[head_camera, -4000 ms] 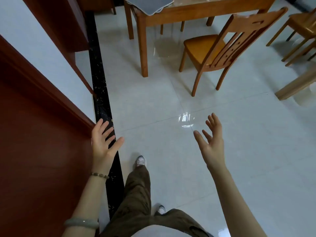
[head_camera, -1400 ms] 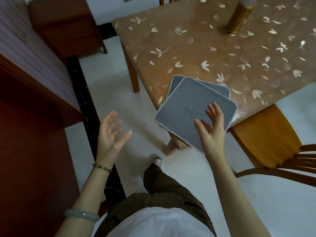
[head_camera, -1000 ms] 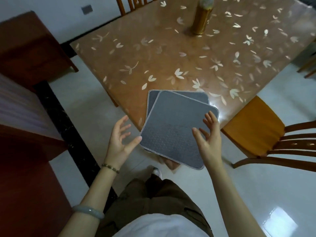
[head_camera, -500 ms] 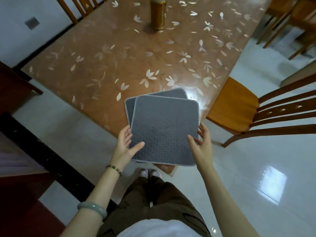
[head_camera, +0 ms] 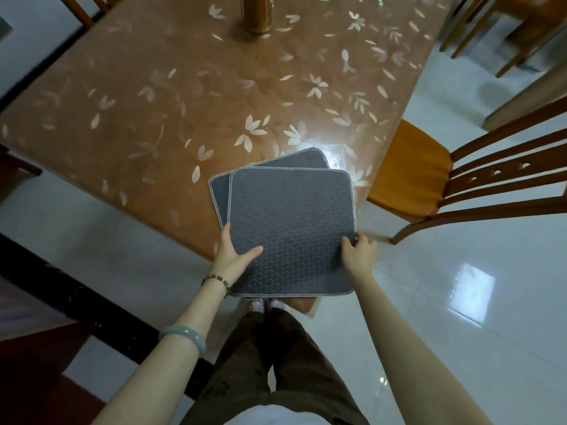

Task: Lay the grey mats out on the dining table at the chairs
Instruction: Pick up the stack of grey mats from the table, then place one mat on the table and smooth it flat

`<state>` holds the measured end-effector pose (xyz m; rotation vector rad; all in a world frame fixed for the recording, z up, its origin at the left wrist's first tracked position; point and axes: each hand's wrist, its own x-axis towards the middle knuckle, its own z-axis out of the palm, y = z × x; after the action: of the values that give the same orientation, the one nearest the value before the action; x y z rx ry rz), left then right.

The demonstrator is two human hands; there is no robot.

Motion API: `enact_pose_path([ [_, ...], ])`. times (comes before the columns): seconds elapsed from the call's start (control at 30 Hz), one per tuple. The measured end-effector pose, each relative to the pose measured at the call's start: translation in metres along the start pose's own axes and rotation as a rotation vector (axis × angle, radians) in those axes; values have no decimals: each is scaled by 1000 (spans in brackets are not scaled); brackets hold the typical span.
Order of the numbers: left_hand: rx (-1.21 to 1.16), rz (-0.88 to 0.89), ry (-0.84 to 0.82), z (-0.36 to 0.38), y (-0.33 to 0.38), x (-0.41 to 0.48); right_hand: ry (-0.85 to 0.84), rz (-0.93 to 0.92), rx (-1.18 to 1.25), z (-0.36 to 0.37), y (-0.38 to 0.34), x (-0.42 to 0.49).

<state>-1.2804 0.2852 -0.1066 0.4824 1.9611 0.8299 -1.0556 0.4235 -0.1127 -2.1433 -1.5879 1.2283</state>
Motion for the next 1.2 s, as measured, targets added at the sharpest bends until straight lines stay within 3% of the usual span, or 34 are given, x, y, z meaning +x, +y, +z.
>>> enact_pose_path([
  [0.23,-132,10,90,-5,-2,9,51,105,-25,4,-3,11],
  [0.43,-207,15,159,-14,3,18,114,134,173,-4,-4,10],
  [0.63,-113,-11,69,-16,3,18,79,85,214,-10,-15,4],
  [0.73,-61,5,103,-12,5,12,81,103,250,-17,-20,1],
  [1.03,-170,254,98,-53,28,-12,47,198,578,-45,-37,-32],
  [1.2,-249,328,58,-68,48,-21,71,161,731,-66,-46,-54],
])
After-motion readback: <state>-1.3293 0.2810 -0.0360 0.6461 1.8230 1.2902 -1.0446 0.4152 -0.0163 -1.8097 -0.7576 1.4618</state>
